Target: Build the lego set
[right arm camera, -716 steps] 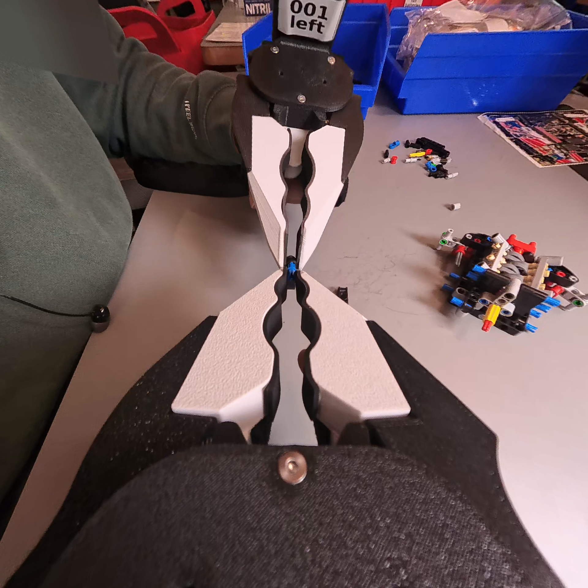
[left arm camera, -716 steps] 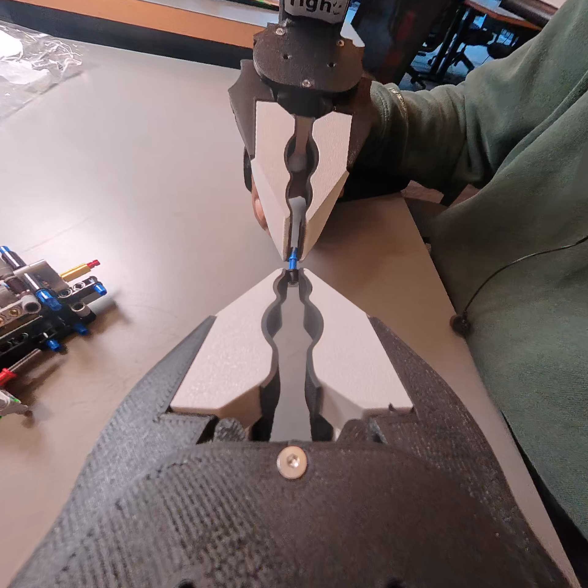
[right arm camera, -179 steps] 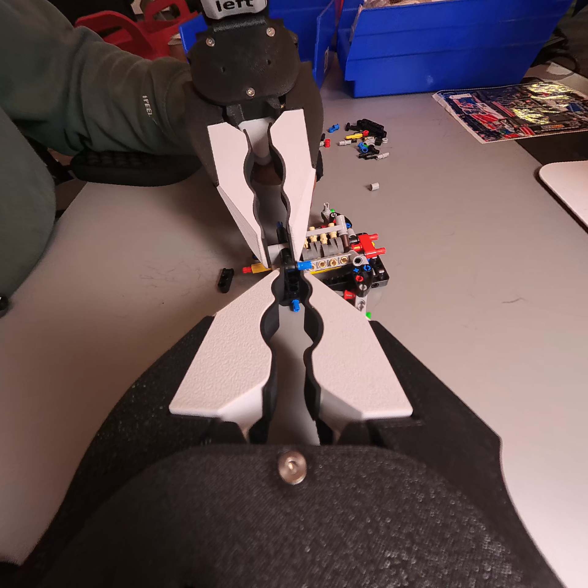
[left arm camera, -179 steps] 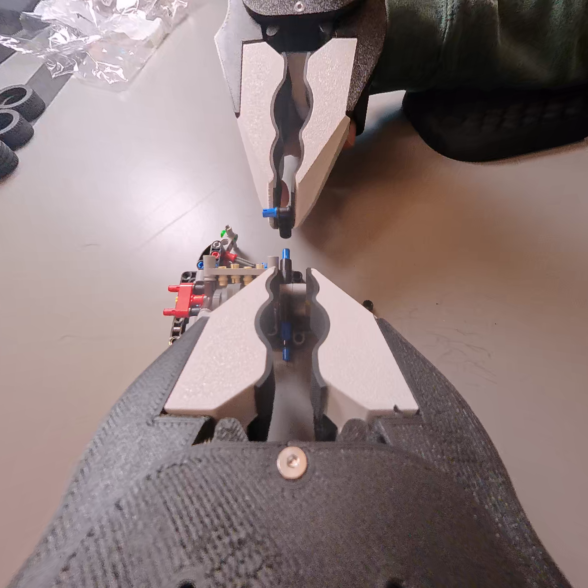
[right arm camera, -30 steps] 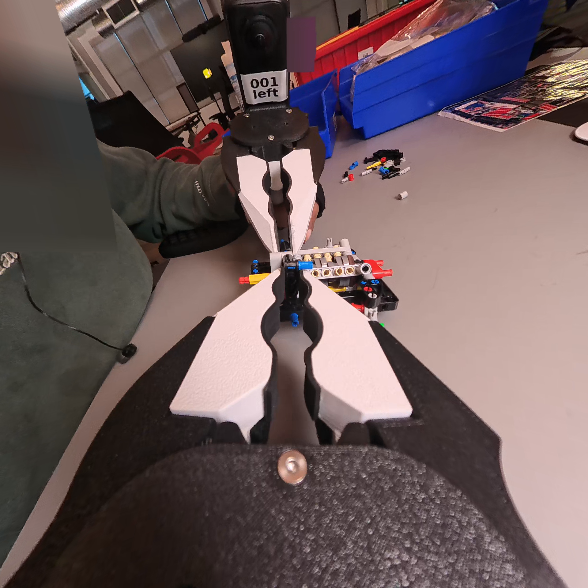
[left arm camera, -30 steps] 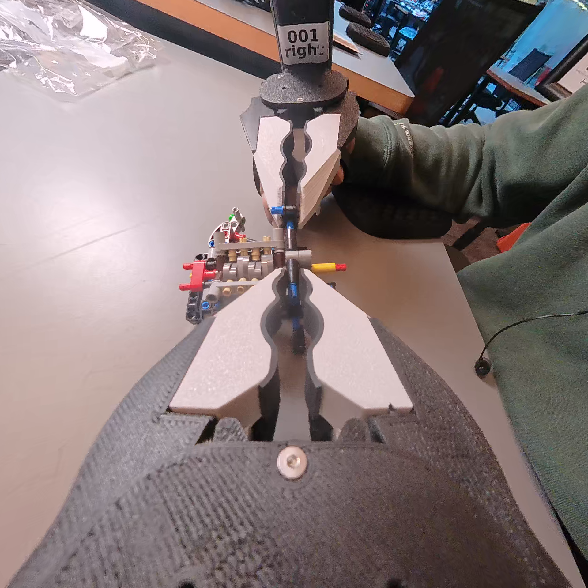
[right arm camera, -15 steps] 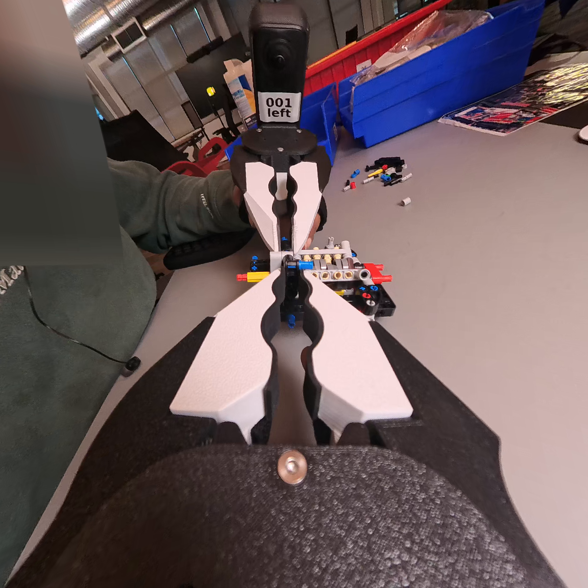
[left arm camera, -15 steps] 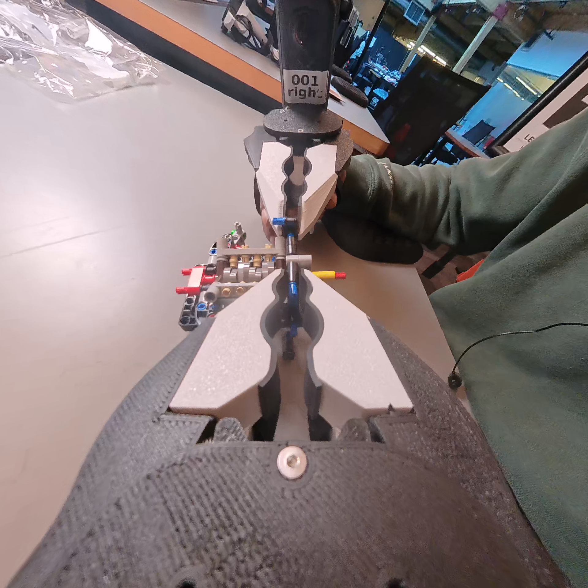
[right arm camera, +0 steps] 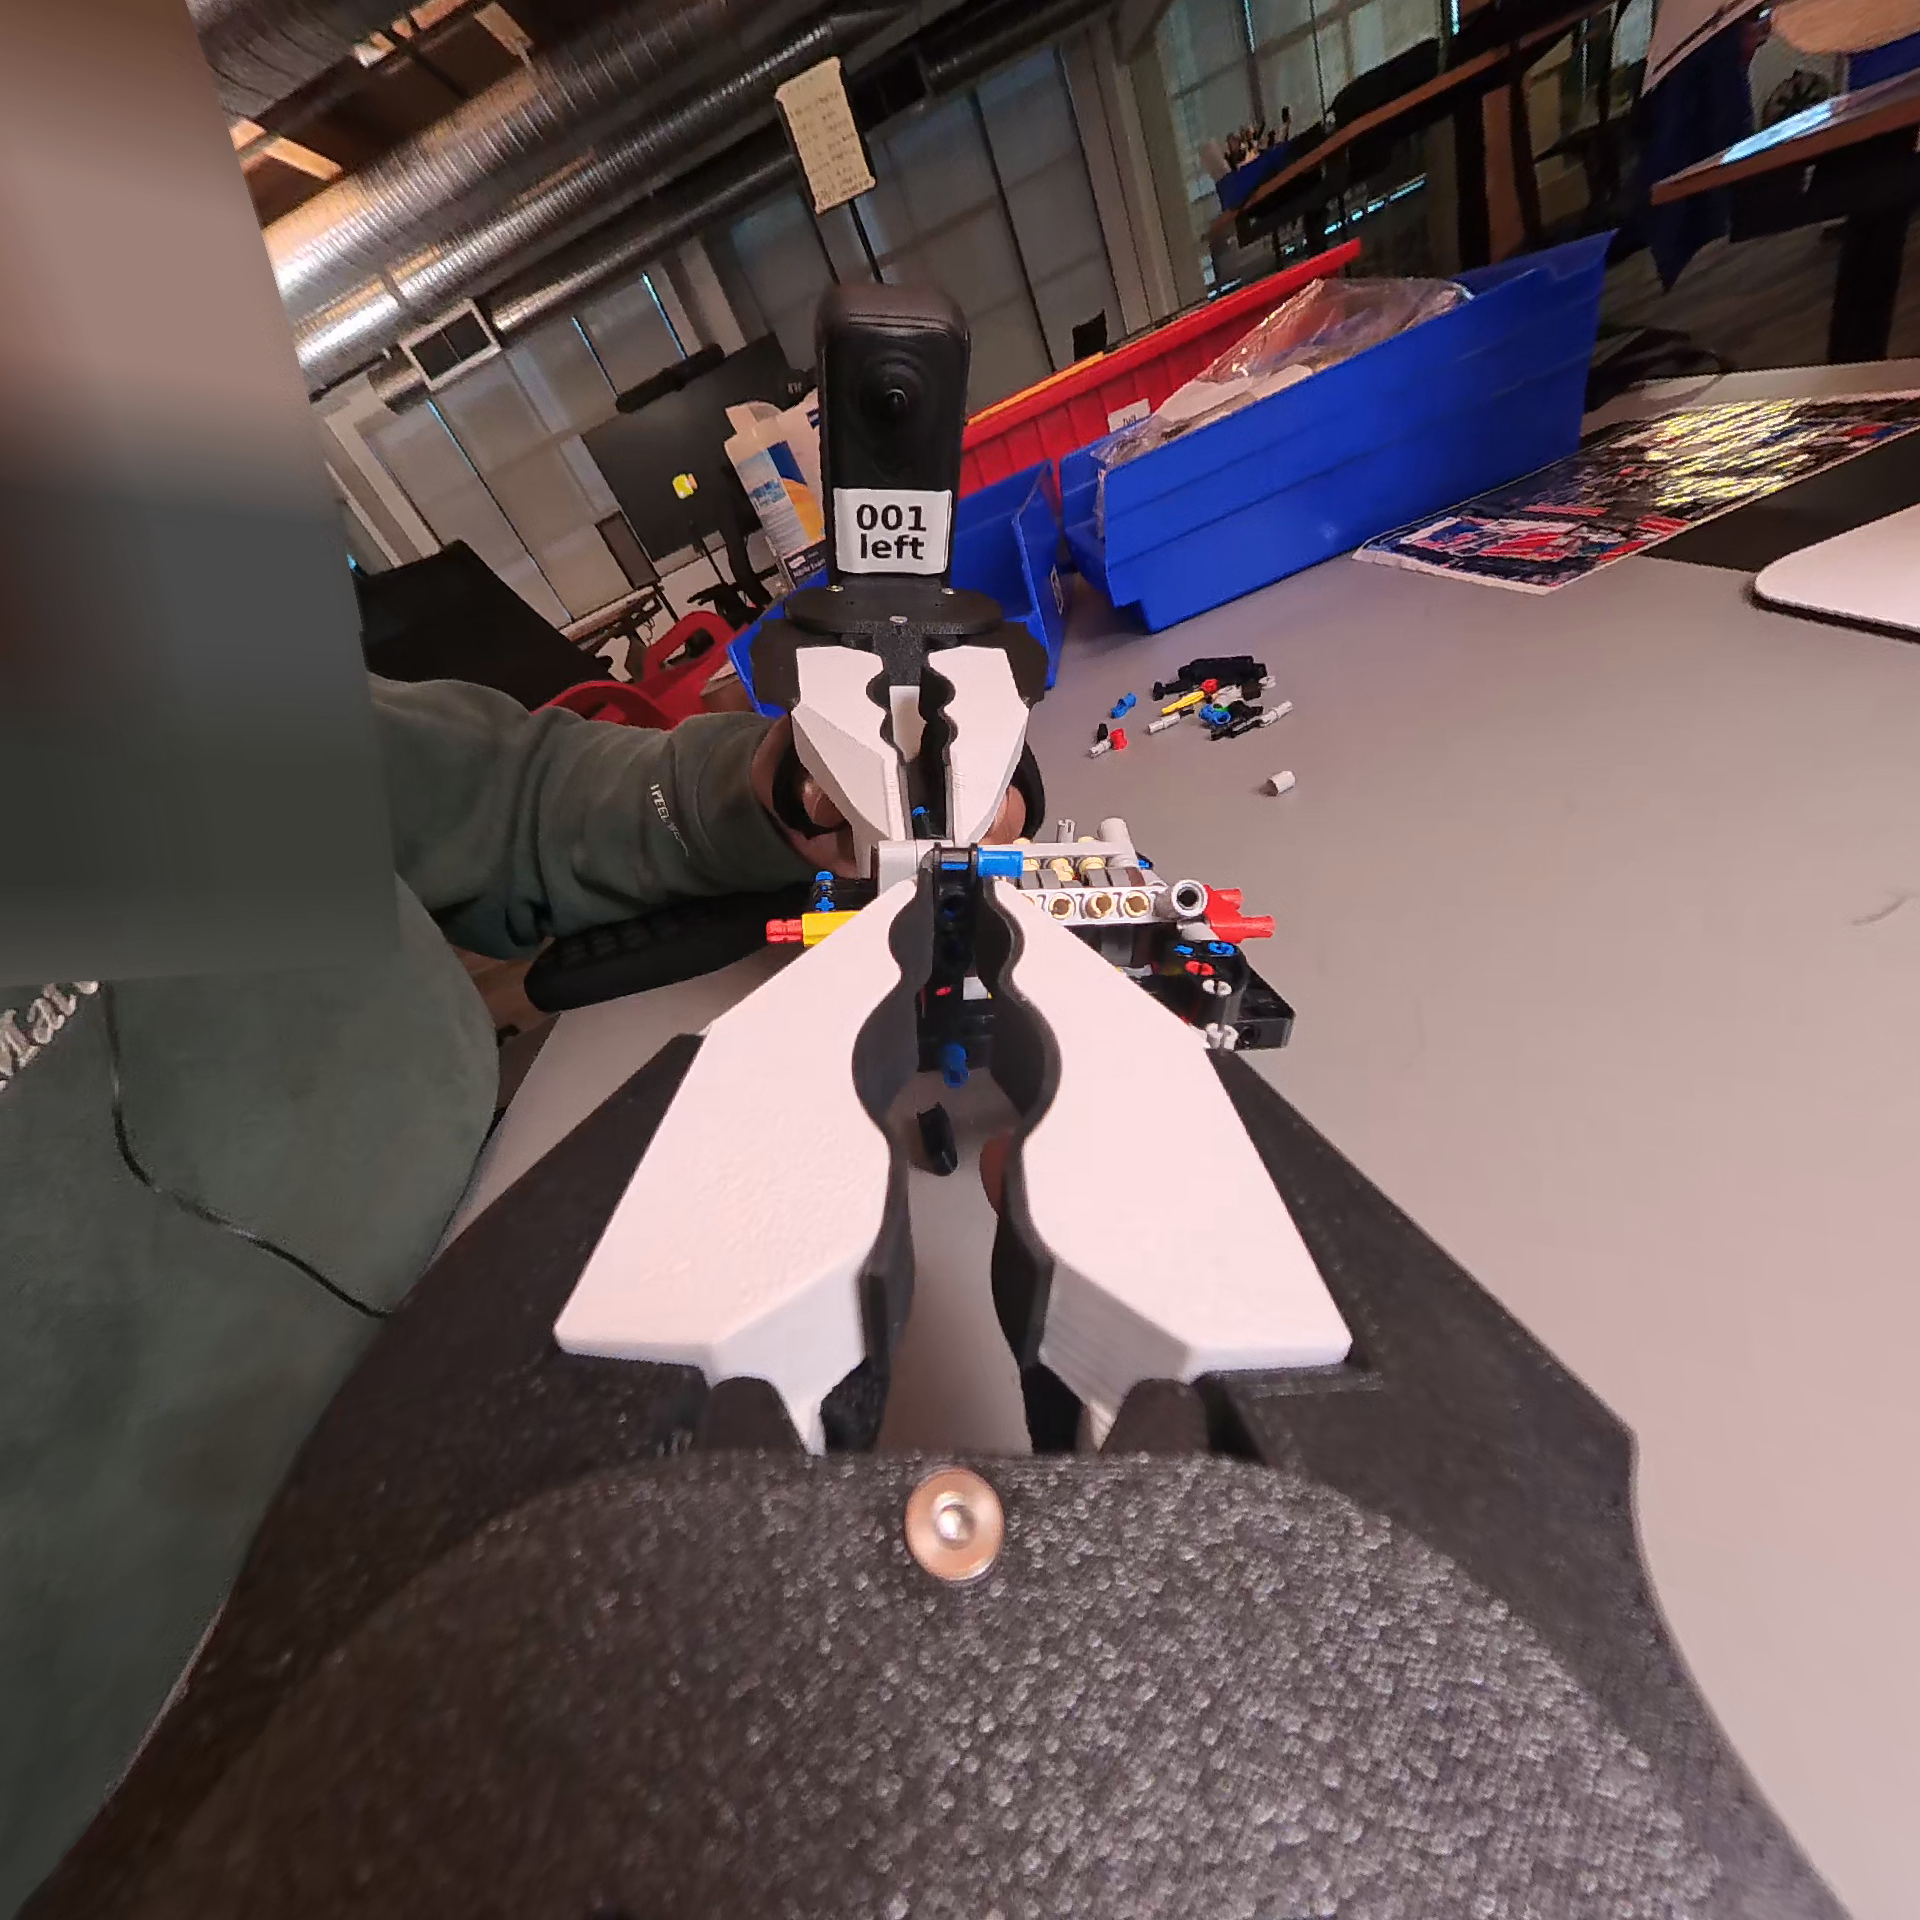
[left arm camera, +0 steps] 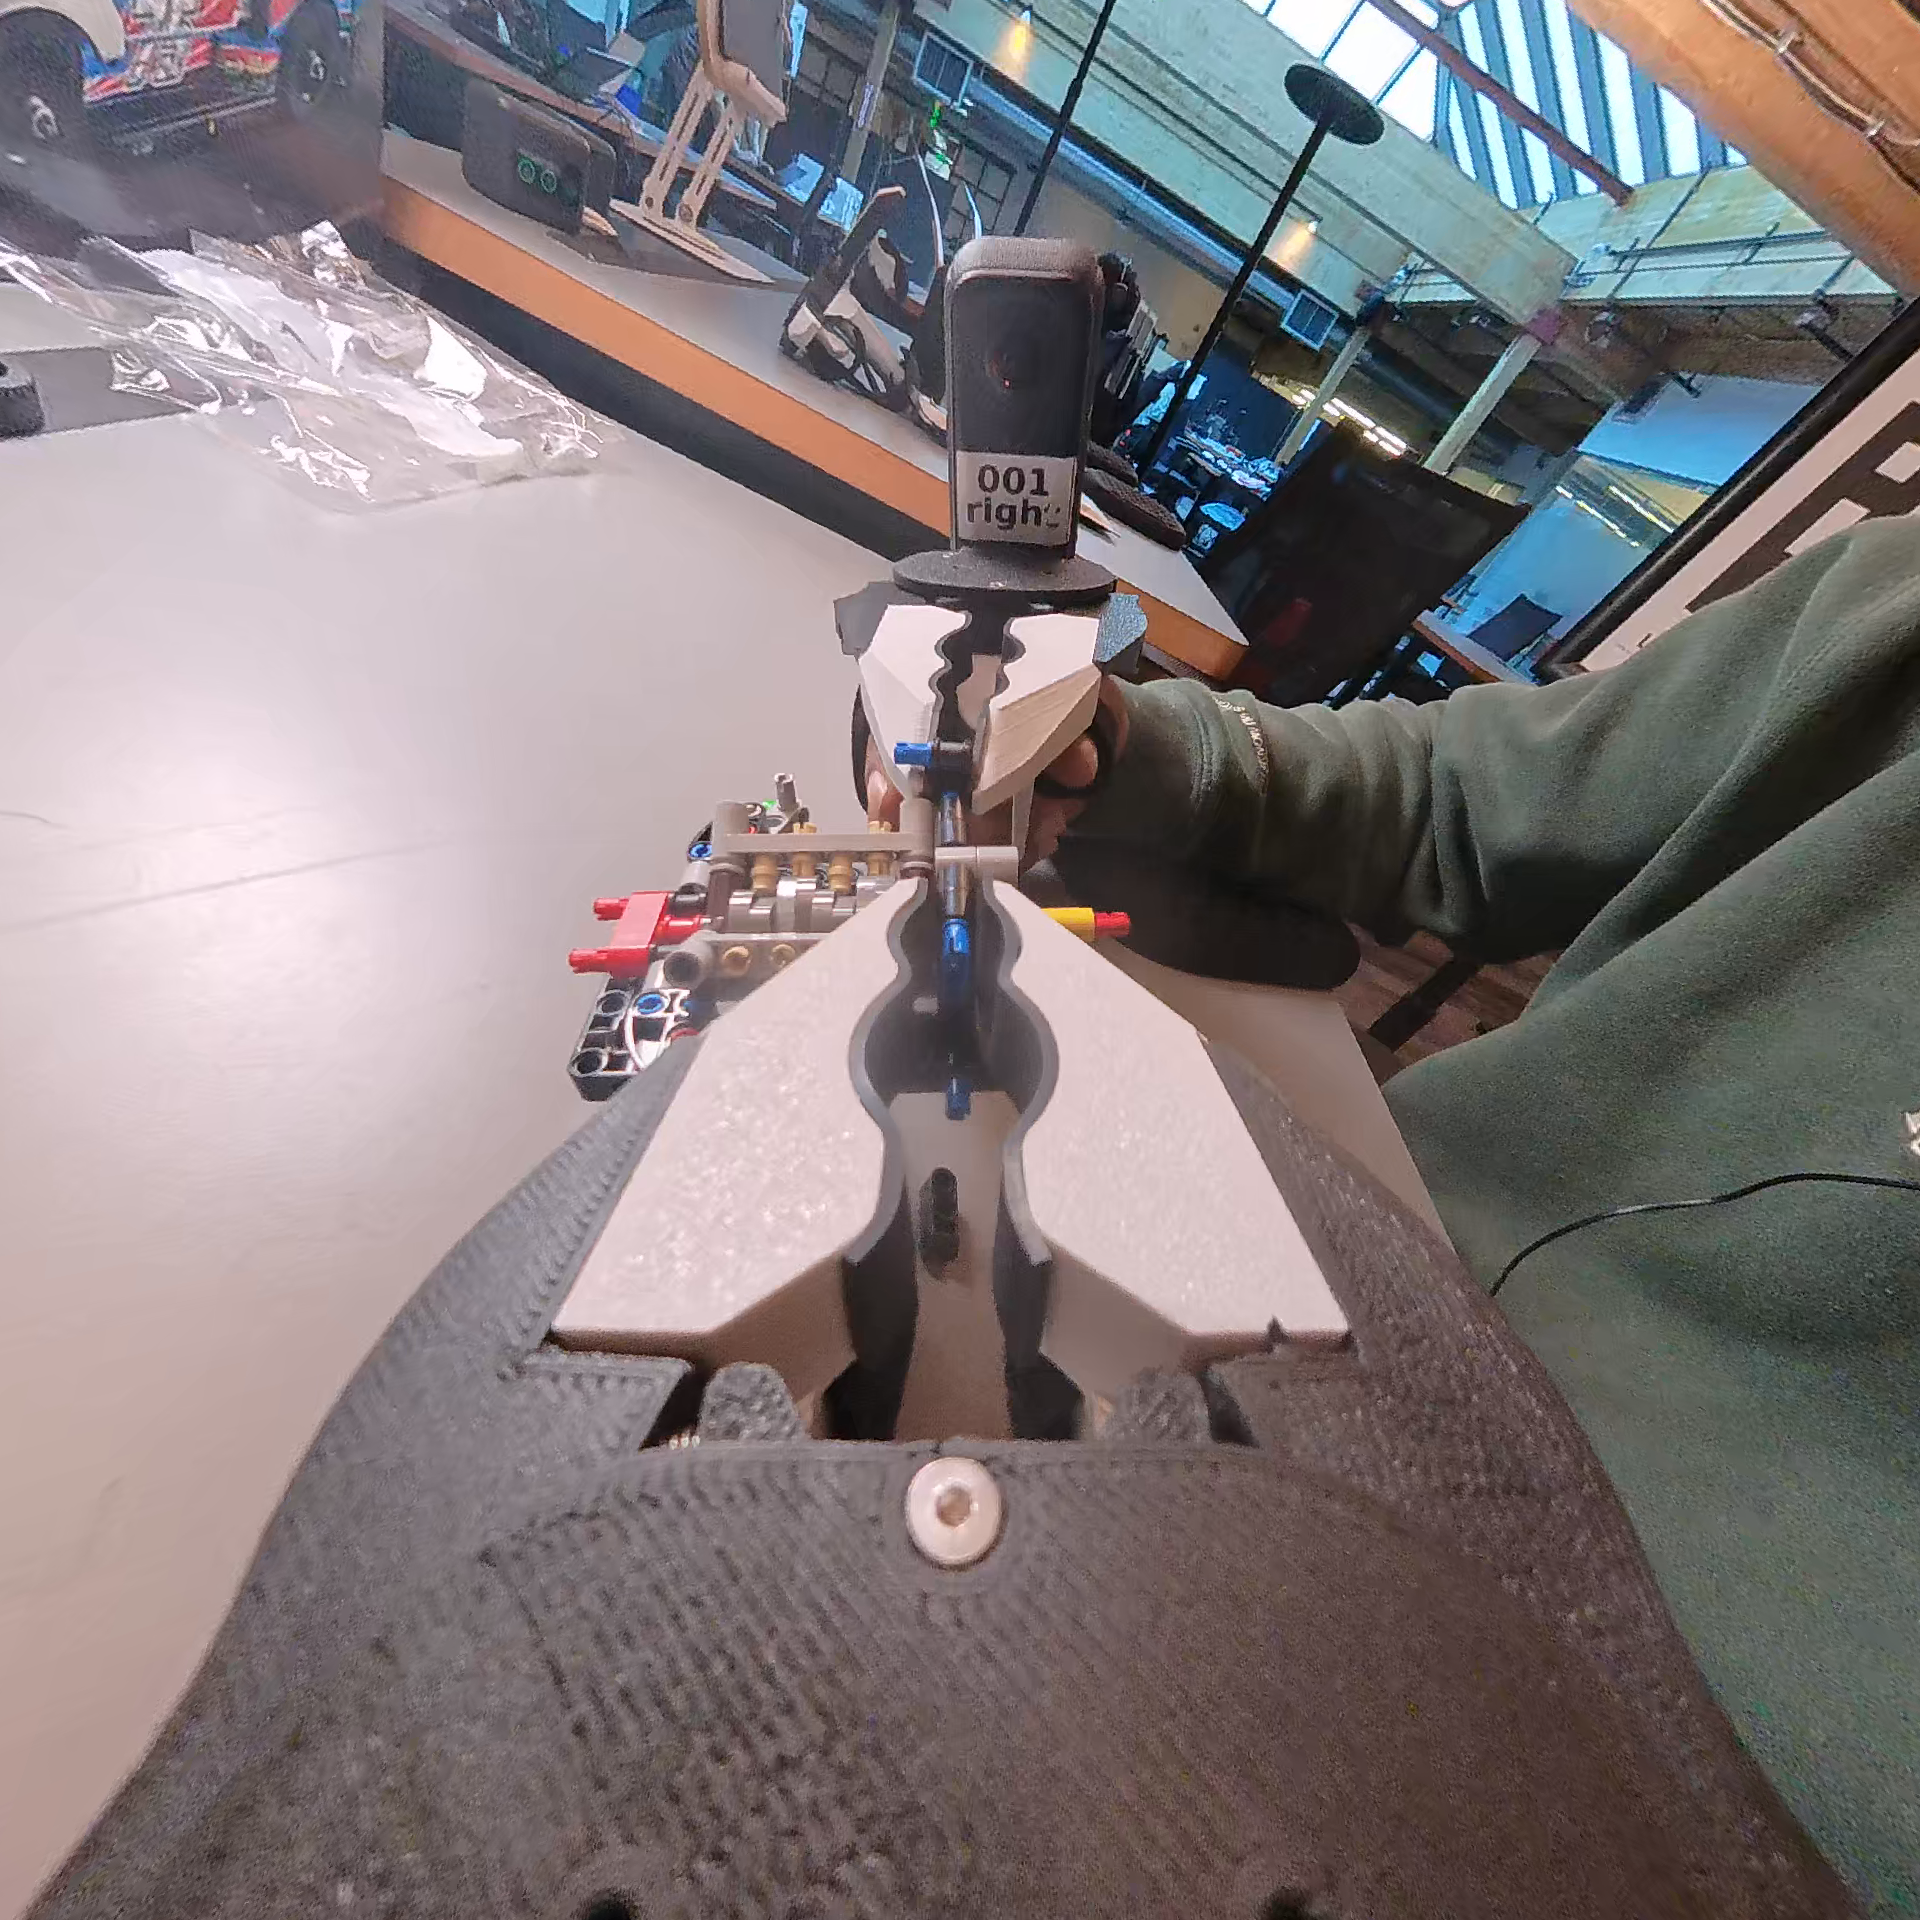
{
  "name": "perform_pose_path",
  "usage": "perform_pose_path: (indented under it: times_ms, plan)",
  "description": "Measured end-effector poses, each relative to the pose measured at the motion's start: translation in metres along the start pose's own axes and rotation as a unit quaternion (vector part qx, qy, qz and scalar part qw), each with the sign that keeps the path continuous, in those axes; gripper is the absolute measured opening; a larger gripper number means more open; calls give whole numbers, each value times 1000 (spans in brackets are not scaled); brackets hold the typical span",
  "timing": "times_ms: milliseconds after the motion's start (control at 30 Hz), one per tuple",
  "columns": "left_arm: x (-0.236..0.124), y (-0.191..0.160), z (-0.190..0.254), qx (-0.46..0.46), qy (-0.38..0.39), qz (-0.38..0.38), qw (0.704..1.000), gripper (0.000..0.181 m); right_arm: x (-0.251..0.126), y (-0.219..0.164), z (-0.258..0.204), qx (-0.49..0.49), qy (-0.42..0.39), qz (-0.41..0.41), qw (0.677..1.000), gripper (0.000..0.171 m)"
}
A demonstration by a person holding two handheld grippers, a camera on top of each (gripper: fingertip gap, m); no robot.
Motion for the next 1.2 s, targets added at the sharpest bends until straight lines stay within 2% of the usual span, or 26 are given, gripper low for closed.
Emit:
perform_pose_path:
  times_ms: [233, 533, 700, 1200]
  plan:
    - [-5, 5, -1, -4, -11, 18, 1000, 5, -1, 9, -2, 1, -4, 19, 1000, 6]
    - [-4, 6, -1, -3, -17, 22, 1000, 5, -7, 7, -2, -6, 7, 0, 1000, 16]
    - [-4, 5, -1, -3, -19, 20, 1000, 5, -7, 5, -2, -12, 2, -12, 1000, 6]
    - [-3, 3, 1, -13, -21, 55, 998, 5, -3, 6, -4, -8, 5, 12, 1000, 6]
Point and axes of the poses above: each gripper's, where its closed fingertips meet, x out along the fingers, y out of its top, z = x × y across the jaws, the point moved 9 cm from there along -x, back along the fingers, and after that the axes turned 15 degrees about -z, right-handed, at the moved point
